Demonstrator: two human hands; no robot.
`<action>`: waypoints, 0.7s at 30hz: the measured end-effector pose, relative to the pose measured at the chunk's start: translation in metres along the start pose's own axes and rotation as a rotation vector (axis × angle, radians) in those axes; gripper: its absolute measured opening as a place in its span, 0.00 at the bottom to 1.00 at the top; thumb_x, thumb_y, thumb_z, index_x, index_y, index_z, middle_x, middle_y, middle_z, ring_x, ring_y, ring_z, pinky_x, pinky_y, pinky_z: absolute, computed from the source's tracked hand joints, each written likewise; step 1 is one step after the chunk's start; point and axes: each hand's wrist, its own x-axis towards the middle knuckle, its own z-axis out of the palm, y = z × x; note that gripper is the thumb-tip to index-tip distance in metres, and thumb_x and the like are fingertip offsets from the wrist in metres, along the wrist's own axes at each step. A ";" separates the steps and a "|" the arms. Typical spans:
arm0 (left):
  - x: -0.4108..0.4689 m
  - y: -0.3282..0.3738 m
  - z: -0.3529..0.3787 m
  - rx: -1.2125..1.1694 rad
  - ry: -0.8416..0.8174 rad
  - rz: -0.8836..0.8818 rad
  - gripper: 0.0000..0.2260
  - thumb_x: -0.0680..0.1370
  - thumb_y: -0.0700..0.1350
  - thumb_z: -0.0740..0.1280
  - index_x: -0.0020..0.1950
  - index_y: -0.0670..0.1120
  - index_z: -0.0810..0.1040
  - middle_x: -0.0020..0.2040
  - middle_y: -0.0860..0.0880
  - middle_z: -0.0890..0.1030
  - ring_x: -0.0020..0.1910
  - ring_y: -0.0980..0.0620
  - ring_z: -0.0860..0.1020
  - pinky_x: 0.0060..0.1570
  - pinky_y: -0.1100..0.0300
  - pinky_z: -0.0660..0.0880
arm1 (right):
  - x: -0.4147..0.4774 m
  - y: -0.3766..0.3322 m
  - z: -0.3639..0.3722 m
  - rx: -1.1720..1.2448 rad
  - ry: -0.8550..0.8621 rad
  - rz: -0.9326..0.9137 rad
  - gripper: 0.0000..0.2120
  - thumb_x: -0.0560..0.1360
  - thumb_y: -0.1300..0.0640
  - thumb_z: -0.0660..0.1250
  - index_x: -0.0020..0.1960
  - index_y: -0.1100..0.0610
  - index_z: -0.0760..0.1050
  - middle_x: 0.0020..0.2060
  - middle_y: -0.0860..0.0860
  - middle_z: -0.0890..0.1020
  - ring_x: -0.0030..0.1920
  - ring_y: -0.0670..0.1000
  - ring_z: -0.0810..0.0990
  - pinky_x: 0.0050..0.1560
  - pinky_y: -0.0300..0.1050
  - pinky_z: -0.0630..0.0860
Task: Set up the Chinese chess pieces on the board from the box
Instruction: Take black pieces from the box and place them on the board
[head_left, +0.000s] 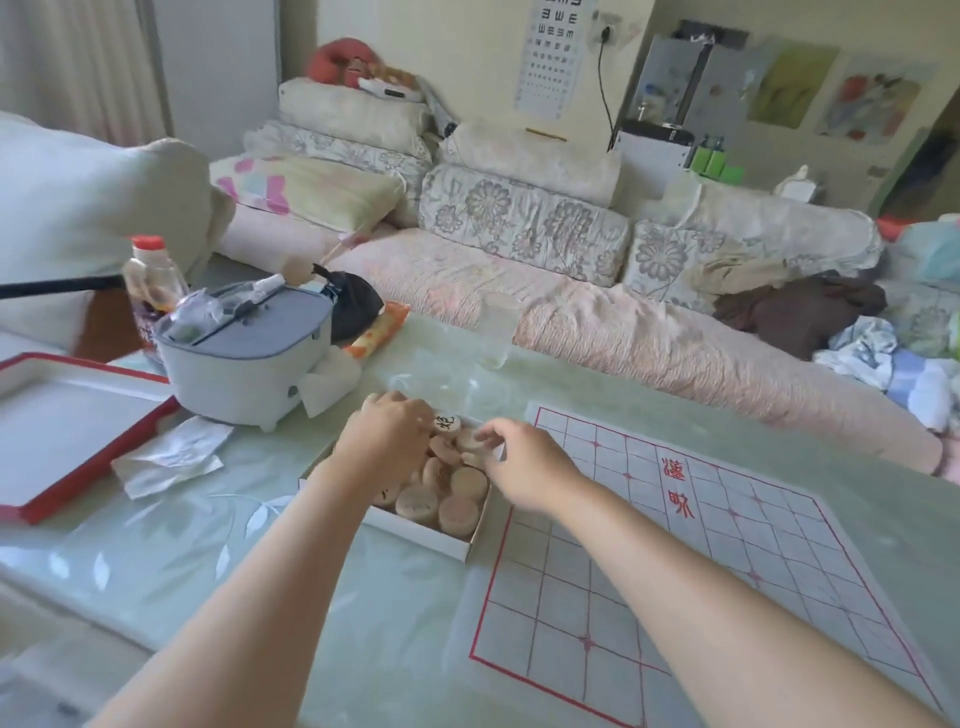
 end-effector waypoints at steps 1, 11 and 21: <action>0.002 -0.004 0.002 0.034 -0.034 -0.026 0.16 0.75 0.48 0.61 0.61 0.59 0.76 0.63 0.52 0.74 0.62 0.44 0.71 0.58 0.50 0.72 | 0.012 -0.002 0.002 -0.016 0.000 0.004 0.15 0.78 0.56 0.63 0.64 0.49 0.75 0.62 0.48 0.78 0.56 0.50 0.77 0.58 0.45 0.74; 0.021 -0.022 0.014 -0.012 -0.175 -0.061 0.19 0.77 0.48 0.59 0.68 0.49 0.69 0.63 0.46 0.73 0.62 0.44 0.70 0.59 0.51 0.71 | 0.103 -0.016 0.028 -0.302 -0.220 -0.035 0.25 0.77 0.60 0.58 0.71 0.42 0.69 0.64 0.52 0.68 0.59 0.58 0.76 0.53 0.50 0.75; 0.023 -0.022 0.015 -0.028 -0.172 -0.115 0.19 0.77 0.45 0.60 0.68 0.49 0.67 0.63 0.46 0.71 0.63 0.44 0.68 0.60 0.50 0.71 | 0.112 -0.008 0.019 -0.307 -0.197 -0.109 0.17 0.76 0.52 0.69 0.64 0.46 0.73 0.56 0.50 0.67 0.54 0.54 0.76 0.55 0.49 0.75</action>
